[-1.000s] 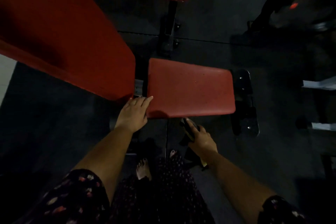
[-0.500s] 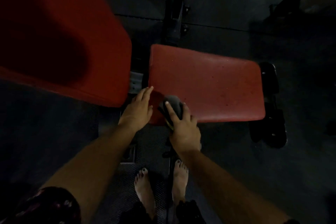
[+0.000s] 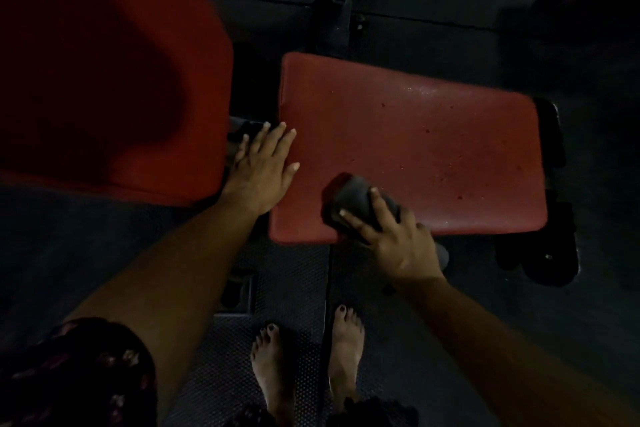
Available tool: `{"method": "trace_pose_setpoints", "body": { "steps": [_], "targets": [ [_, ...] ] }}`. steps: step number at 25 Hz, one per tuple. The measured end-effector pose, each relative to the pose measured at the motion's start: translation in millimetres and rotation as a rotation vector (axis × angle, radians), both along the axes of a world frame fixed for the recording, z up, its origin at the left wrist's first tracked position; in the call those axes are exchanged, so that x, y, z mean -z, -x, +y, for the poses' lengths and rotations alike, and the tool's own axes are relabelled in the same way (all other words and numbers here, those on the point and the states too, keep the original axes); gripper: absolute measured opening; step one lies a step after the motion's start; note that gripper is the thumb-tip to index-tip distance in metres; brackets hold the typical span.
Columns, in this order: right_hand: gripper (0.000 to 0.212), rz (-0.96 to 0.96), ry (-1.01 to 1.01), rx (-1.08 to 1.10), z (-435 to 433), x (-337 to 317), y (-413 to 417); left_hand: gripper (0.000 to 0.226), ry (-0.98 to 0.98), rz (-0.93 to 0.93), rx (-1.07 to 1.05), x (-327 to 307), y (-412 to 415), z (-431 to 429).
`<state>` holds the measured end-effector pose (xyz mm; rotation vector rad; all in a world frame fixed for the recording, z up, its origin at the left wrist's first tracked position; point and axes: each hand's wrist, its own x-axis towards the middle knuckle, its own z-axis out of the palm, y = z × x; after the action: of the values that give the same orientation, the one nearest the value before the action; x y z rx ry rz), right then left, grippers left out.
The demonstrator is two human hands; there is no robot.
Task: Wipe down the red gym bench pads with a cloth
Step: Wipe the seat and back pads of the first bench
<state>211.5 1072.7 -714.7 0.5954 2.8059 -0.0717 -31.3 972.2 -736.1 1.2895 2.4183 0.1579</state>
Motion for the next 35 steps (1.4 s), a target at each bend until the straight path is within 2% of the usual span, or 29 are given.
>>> {"method": "trace_pose_setpoints", "body": {
  "steps": [3, 4, 6, 8, 10, 11, 13, 16, 18, 20, 23, 25, 28, 31, 33, 35],
  "targets": [
    [0.079, -0.059, 0.120, 0.338, -11.4, -0.6, 10.9, 0.060, 0.070, 0.080, 0.167, 15.2, -6.2, -0.5],
    [0.077, -0.025, 0.145, 0.388, -25.8, -0.2, 19.4, 0.058, 0.061, 0.089, 0.174, 21.8, -9.1, -2.9],
    [0.070, 0.072, 0.094, 0.307, -55.5, 5.7, 32.4, 0.052, -0.040, 0.028, 0.092, 30.0, -8.6, -2.4],
    [0.051, 0.104, 0.044, 0.143, -74.9, 17.9, 39.2, 0.045, -0.159, -0.032, 0.012, 34.7, -4.4, 3.7],
    [0.035, 0.230, -0.023, -0.017, -82.2, 25.8, 41.7, 0.040, -0.212, -0.027, -0.001, 36.8, -0.2, 7.3],
    [0.038, 0.281, -0.033, -0.069, -83.0, 24.7, 42.4, 0.039, -0.221, -0.027, -0.002, 38.1, 1.5, 7.9],
    [0.051, 0.252, 0.001, -0.059, -74.8, 24.2, 41.7, 0.041, -0.222, -0.049, -0.003, 38.9, 0.7, 5.5],
    [0.081, 0.159, 0.152, 0.275, -56.2, 16.7, 49.6, 0.045, -0.242, -0.053, -0.038, 41.4, -6.4, 0.2],
    [0.084, 0.106, 0.250, 0.378, -55.0, 13.9, 59.3, 0.046, -0.252, -0.052, -0.108, 41.5, -11.2, 0.5],
    [0.076, 0.052, 0.283, 0.260, -58.7, 13.0, 61.5, 0.046, -0.246, -0.062, -0.202, 41.0, -15.8, 1.7],
    [0.053, 0.155, 0.110, -0.013, -50.3, 14.4, 40.0, 0.044, -0.263, -0.037, -0.306, 40.7, -27.4, -1.9],
    [0.049, 0.145, 0.024, -0.139, -34.6, 20.2, 12.9, 0.046, -0.278, -0.009, -0.324, 41.2, -42.4, -8.2],
    [0.054, 0.142, 0.003, -0.111, -1.5, 21.0, -24.2, 0.049, -0.342, 0.122, -0.147, 42.4, -67.2, -16.0],
    [0.090, 0.058, -0.007, 0.100, 33.3, 22.0, -59.7, 0.050, -0.390, 0.218, 0.309, 51.3, -88.2, -16.3],
    [0.087, 0.039, -0.021, 0.269, 52.0, 19.5, -77.4, 0.052, -0.356, 0.259, 0.482, 56.8, -94.3, -13.0],
    [0.073, 0.052, -0.022, 0.426, 70.3, 17.9, -92.1, 0.055, -0.313, 0.253, 0.497, 59.5, -92.5, -10.0]
  ]
}}
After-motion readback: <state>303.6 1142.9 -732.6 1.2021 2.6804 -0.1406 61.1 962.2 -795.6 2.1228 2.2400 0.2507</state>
